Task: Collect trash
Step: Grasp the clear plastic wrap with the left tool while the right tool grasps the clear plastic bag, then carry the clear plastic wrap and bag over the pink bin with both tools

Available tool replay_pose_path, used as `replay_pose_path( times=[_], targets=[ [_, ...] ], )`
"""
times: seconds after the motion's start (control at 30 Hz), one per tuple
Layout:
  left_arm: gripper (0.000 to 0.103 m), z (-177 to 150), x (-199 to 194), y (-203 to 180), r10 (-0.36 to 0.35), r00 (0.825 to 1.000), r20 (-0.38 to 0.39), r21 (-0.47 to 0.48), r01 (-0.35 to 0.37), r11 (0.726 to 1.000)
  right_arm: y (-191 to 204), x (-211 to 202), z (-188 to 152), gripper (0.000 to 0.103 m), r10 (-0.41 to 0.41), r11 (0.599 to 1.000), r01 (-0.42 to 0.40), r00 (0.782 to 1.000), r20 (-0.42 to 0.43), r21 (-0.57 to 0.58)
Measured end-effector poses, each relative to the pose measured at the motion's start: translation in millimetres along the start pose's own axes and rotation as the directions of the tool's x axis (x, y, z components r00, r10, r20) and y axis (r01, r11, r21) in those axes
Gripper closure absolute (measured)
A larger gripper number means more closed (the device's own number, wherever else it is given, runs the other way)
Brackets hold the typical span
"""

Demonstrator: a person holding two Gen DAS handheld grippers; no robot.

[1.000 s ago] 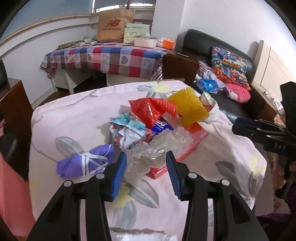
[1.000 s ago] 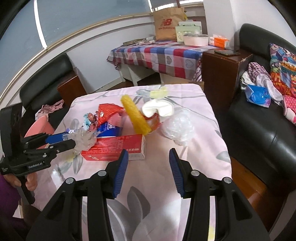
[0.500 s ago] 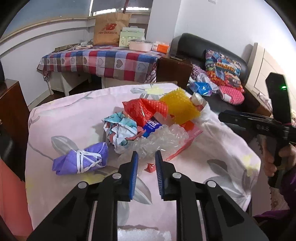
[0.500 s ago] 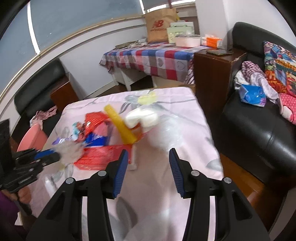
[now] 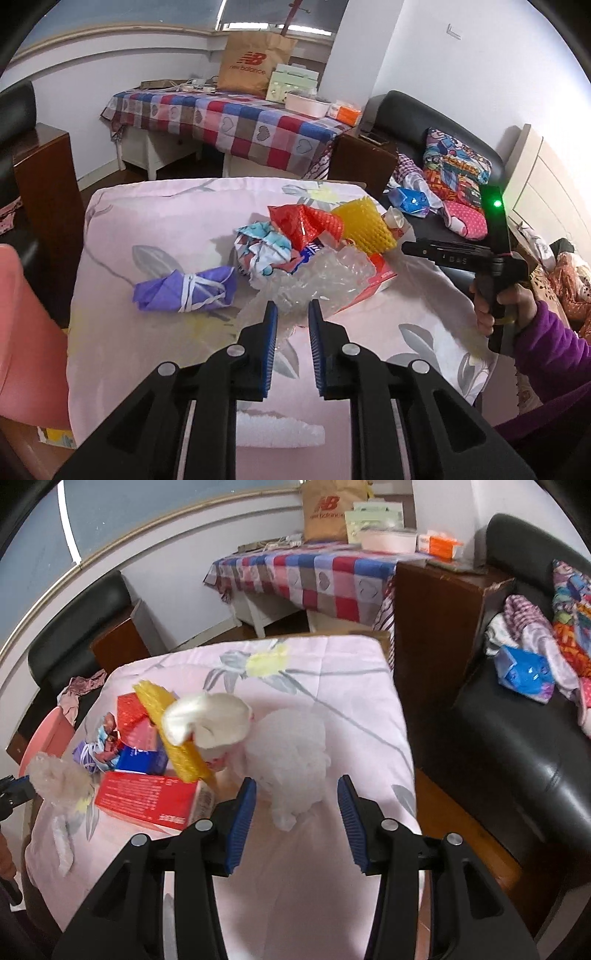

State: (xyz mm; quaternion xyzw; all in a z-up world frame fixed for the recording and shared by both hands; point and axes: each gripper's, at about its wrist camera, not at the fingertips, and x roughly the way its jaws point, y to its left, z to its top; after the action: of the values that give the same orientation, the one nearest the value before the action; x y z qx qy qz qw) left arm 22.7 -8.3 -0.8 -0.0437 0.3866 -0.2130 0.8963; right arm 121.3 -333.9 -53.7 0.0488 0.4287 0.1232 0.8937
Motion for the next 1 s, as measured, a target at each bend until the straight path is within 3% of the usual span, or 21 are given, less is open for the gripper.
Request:
replay_pose_path(
  times=[0.1,0.13,0.17,0.3,0.67,1.0],
  targets=[
    [0.087,-1.6,-0.4,0.1,0.010,1.000,-0.002,-0.010,-0.010,1.000,-5.8,1.9,-1.1,0.058,0.050,0.998,-0.050,0.999,0.020,0.032],
    [0.087,-2.4,-0.8,0.5,0.010,1.000,-0.004,-0.015,-0.011,1.000,-6.9,1.2,-2.1,0.064,0.072,0.996,-0.073,0.997,0.030,0.041],
    [0.087,-3.0,0.0,0.1,0.011,1.000,-0.005,-0.019,-0.011,1.000,-7.3,0.7,-2.8,0.077,0.083,0.995,-0.084,0.996,0.035,0.048],
    [0.087,-4.5,1.6,0.3,0.019,1.000,-0.012,-0.032,-0.019,0.999,-8.2,-3.1,-7.9,0.089,0.082,0.994,-0.085,0.996,0.045,0.062],
    [0.087,-7.4,-14.0,-1.5,0.102,0.995,0.015,-0.069,-0.101,0.992,-2.5,-68.6,-21.6,0.091,0.008,0.998,-0.017,0.992,0.123,0.067],
    [0.087,-15.6,-54.9,16.1,0.189,0.978,0.087,-0.153,-0.174,0.973,56.8,-100.3,-22.7,0.091,0.100,0.995,-0.095,0.983,0.155,-0.037]
  ],
)
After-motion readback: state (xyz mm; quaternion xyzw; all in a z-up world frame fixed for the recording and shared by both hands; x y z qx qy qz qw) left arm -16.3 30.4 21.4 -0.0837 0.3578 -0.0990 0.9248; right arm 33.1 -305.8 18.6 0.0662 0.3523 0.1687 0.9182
